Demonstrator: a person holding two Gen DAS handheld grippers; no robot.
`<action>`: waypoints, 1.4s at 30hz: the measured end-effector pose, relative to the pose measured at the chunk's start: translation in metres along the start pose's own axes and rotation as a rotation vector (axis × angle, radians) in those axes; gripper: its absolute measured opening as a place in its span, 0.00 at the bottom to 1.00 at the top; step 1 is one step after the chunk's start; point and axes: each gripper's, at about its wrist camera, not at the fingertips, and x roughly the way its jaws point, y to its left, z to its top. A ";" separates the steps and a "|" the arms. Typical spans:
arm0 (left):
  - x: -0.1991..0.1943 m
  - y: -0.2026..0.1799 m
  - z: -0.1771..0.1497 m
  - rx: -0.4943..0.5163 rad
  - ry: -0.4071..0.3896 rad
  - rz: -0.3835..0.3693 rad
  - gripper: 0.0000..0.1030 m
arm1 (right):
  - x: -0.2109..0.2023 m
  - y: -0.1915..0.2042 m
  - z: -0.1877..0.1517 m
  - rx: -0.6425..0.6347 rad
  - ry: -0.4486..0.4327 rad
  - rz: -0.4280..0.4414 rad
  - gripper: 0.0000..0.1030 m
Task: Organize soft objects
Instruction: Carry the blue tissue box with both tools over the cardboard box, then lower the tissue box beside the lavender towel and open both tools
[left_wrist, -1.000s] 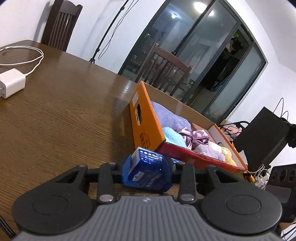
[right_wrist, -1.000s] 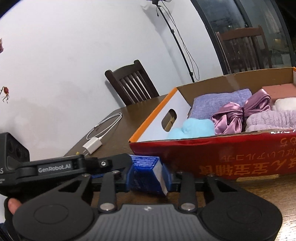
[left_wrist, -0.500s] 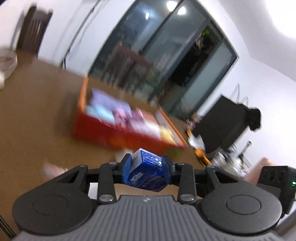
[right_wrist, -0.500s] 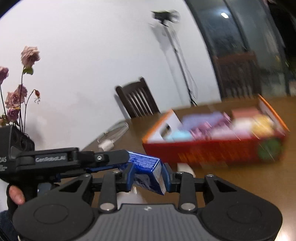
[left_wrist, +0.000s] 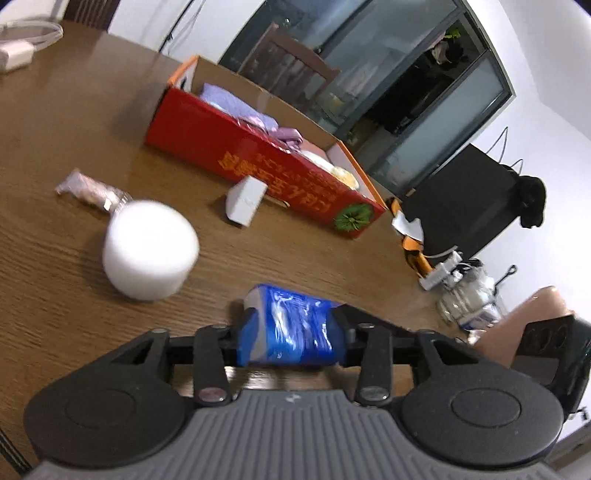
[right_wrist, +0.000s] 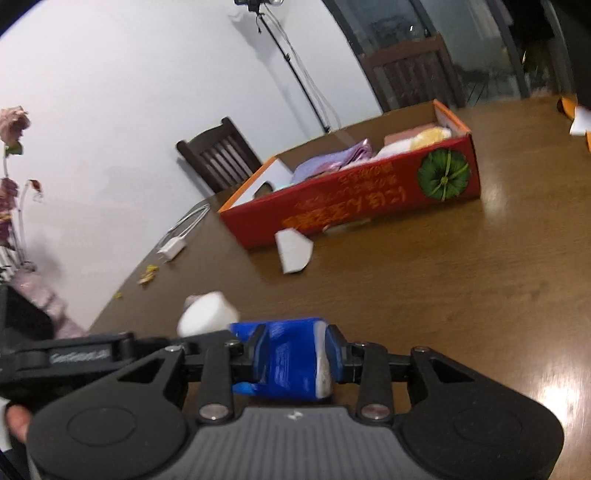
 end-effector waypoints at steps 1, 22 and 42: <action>-0.003 0.000 -0.001 0.017 -0.015 -0.001 0.48 | 0.000 0.000 0.000 -0.011 -0.011 -0.001 0.34; 0.023 -0.012 0.079 0.109 -0.109 -0.036 0.23 | 0.015 -0.004 0.062 -0.026 -0.105 0.064 0.25; 0.174 0.033 0.245 0.339 -0.005 0.378 0.25 | 0.286 -0.012 0.241 -0.049 0.326 0.045 0.24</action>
